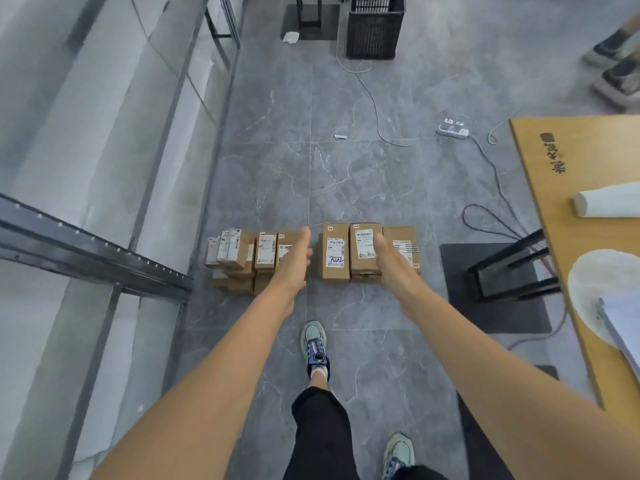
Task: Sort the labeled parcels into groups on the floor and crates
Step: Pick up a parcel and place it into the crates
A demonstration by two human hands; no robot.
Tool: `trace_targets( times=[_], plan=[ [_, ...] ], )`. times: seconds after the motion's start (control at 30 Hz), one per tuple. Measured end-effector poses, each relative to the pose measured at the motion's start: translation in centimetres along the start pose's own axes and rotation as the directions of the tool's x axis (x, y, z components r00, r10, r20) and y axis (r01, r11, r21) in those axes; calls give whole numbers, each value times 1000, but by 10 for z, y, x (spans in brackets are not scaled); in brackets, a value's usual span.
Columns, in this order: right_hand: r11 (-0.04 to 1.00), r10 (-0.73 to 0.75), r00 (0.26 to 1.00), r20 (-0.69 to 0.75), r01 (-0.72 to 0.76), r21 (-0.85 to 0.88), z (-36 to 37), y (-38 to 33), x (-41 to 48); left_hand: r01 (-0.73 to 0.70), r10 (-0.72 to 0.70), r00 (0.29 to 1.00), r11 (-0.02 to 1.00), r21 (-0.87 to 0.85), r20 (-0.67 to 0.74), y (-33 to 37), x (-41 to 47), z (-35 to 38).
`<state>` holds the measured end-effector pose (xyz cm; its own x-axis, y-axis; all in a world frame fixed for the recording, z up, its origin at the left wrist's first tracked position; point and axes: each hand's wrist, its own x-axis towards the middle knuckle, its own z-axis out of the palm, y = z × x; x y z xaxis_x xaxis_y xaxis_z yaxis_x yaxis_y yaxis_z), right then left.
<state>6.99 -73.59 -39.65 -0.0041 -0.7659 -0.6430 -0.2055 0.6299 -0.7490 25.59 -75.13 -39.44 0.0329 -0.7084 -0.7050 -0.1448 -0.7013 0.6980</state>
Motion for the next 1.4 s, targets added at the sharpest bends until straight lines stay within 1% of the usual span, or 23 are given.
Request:
trace_targets(
  times=[0.17, 0.33, 0.5, 0.67, 0.8, 0.97, 1.03, 1.13, 1.3, 1.4],
  plan=[
    [993, 115, 993, -24, -114, 32, 30, -6, 72, 100, -100, 994, 995, -6, 39, 7, 85, -23],
    [971, 231, 972, -51, -227, 75, 45, -3, 135, 204, -205, 976, 979, 18, 79, -1, 147, -28],
    [964, 253, 967, -27, -249, 88, 50, 17, 204, 262, -262, 959, 965, 13, 104, -12, 209, -17],
    [950, 306, 952, -17, -304, 78, 53, 66, 295, 290, -290, 952, 957, 9, 97, -45, 293, 2],
    [941, 334, 943, 1, -333, 58, 62, 117, 366, 332, -332, 942, 943, 2, 50, -88, 368, 20],
    [912, 409, 912, -32, -407, 51, 70, 170, 447, 358, -359, 932, 933, 17, 49, -137, 450, 40],
    [913, 407, 913, -39, -406, 36, 75, 187, 469, 368, -368, 929, 930, 13, 42, -153, 475, 46],
    [928, 370, 928, -41, -367, 65, 82, 211, 490, 377, -377, 925, 926, 15, 43, -170, 501, 53],
    [915, 400, 916, -35, -397, 67, 85, 228, 504, 372, -372, 927, 928, 5, 55, -183, 523, 61],
    [911, 407, 913, -32, -403, 92, 84, 237, 512, 345, -346, 933, 938, 25, 97, -188, 528, 65]
  ],
)
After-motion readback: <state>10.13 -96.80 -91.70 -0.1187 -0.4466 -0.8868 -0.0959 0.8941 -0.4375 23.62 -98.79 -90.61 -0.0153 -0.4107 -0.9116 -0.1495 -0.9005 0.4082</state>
